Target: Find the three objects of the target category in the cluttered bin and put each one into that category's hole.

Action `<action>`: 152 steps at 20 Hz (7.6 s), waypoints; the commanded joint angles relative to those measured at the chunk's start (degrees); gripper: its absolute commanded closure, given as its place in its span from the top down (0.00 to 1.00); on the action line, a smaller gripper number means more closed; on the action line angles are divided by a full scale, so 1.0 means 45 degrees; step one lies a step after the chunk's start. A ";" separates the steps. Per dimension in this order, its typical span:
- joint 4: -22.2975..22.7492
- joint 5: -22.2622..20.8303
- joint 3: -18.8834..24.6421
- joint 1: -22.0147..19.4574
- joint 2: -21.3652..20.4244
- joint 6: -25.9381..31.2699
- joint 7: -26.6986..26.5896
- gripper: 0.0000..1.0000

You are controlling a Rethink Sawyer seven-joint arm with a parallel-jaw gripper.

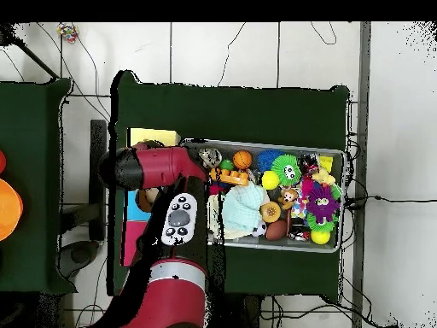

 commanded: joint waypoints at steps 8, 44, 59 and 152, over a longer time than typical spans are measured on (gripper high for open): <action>0.1497 -0.0808 0.0834 -0.0324 0.0308 0.0810 0.0321 0.00; 0.1227 -0.0952 0.0637 -0.0004 -0.1251 0.3386 0.0548 0.00; 0.1501 -0.0872 0.0783 -0.0250 -0.1198 0.3744 0.0733 0.00; -0.5851 -0.1494 0.1397 -0.0661 0.0226 0.9250 -0.0136 1.00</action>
